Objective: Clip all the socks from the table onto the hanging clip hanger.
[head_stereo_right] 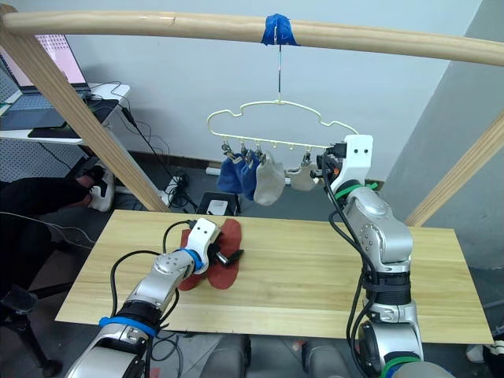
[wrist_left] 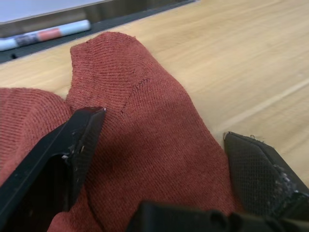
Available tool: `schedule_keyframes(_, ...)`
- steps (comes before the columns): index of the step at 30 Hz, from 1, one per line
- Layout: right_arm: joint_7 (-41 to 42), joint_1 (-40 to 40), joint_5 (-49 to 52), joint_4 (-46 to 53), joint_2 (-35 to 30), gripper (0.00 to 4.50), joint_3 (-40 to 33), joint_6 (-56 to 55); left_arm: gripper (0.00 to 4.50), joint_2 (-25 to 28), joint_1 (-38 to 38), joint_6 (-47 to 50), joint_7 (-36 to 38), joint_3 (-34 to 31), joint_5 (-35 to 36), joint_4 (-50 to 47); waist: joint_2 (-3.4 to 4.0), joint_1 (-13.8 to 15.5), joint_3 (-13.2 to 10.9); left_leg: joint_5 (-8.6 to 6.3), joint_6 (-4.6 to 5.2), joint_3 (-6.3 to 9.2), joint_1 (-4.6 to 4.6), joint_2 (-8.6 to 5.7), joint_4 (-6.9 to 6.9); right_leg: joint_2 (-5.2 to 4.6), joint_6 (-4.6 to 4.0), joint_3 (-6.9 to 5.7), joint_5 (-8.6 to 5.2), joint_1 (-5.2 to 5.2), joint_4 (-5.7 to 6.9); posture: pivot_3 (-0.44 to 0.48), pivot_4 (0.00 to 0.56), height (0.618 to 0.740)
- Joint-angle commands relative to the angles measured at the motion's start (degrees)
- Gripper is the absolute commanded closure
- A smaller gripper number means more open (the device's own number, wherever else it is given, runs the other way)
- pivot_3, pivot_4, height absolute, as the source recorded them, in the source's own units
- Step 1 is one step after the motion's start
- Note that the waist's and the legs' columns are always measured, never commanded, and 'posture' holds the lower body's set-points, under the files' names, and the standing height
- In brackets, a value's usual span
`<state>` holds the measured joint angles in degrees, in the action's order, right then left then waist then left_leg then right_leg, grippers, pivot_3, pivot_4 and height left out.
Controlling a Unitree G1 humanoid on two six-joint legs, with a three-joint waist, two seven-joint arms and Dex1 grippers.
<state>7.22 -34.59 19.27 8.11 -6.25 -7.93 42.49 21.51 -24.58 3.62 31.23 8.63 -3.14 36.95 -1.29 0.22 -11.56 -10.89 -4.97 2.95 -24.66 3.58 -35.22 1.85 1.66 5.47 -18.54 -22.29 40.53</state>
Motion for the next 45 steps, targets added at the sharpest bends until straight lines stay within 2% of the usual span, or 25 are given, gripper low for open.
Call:
schedule_keyframes(1,-0.5,-1.6,0.99,0.78,-0.47,4.5,-1.29,0.33,0.81,-0.82,0.13,1.15,2.89,0.64,0.37,0.65,0.01,-0.13,0.01,0.0,0.0,-0.01,0.0,-0.01,-0.05,0.0,0.0,0.02,0.0,0.0,0.04,0.09,0.157,0.74)
schedule_keyframes(5,0.06,-2.61,0.81,-0.73,-0.91,4.5,-1.31,0.49,1.97,-0.67,0.05,-0.27,3.78,1.13,-0.75,0.19,0.01,-0.27,0.0,0.0,0.01,0.01,0.02,0.0,-0.25,0.02,0.01,0.01,-0.01,-0.01,0.28,0.1,0.162,0.74)
schedule_keyframes(8,0.31,-2.69,1.03,-0.95,-0.97,4.5,-1.05,0.97,2.61,-0.63,0.39,-1.74,4.21,0.72,-0.59,-1.49,0.01,-0.29,0.0,0.0,0.01,0.01,0.01,0.01,-0.35,0.04,0.01,0.02,-0.01,-0.01,0.34,0.1,0.162,0.74)
schedule_keyframes(15,0.68,-2.55,1.31,-0.37,-1.58,4.5,-1.33,1.74,4.46,-1.14,3.17,-4.67,9.83,-0.13,3.34,-10.97,0.02,-0.27,-0.01,0.0,0.01,0.02,-0.02,0.01,-0.39,0.04,0.01,0.01,-0.01,-0.01,0.32,0.07,0.18,0.74)
schedule_keyframes(18,0.81,-2.09,2.27,0.68,-2.39,4.5,-2.03,3.6,4.49,-0.89,4.13,-5.2,12.45,-0.38,5.49,-16.75,0.01,-0.31,-0.02,0.0,0.01,0.01,-0.04,0.01,-0.43,0.03,0.01,0.03,-0.01,0.0,0.32,0.03,0.184,0.74)
schedule_keyframes(23,-0.04,-1.37,6.0,4.28,-1.97,4.5,-3.34,9.67,4.49,0.69,6.02,-6.57,16.1,-0.84,8.43,-24.57,0.02,-1.03,-0.01,-0.01,0.01,0.01,-0.04,0.02,-0.48,0.03,0.02,0.06,-0.01,0.0,0.33,-0.019,0.155,0.74)
schedule_keyframes(31,-4.11,-2.82,16.38,8.87,0.58,4.5,-12.02,24.01,4.49,1.66,8.28,-10.7,20.52,-1.3,13.15,-35.66,0.02,-2.24,0.09,-0.01,0.01,0.02,-0.05,0.01,-0.5,0.03,0.02,0.05,-0.01,0.0,0.34,-0.05,0.121,0.74)
schedule_keyframes(35,-7.22,-4.84,21.22,9.24,2.16,4.5,-17.3,31.01,4.49,1.15,8.09,-15.41,20.8,-1.22,13.68,-36.96,0.03,-2.29,0.4,-0.01,0.01,0.0,-0.06,0.01,-0.54,0.03,0.02,0.07,-0.01,0.01,0.34,-0.045,0.112,0.74)
schedule_keyframes(45,-15.03,-12.37,27.84,6.46,7.44,4.5,-30.53,43.39,4.49,-0.62,5.19,-27.1,15.91,-0.31,8.01,-33.68,0.1,-2.63,0.72,-0.01,0.03,-0.02,-0.06,-0.01,-0.54,0.03,0.03,0.11,-0.02,0.0,0.32,-0.018,0.137,0.74)
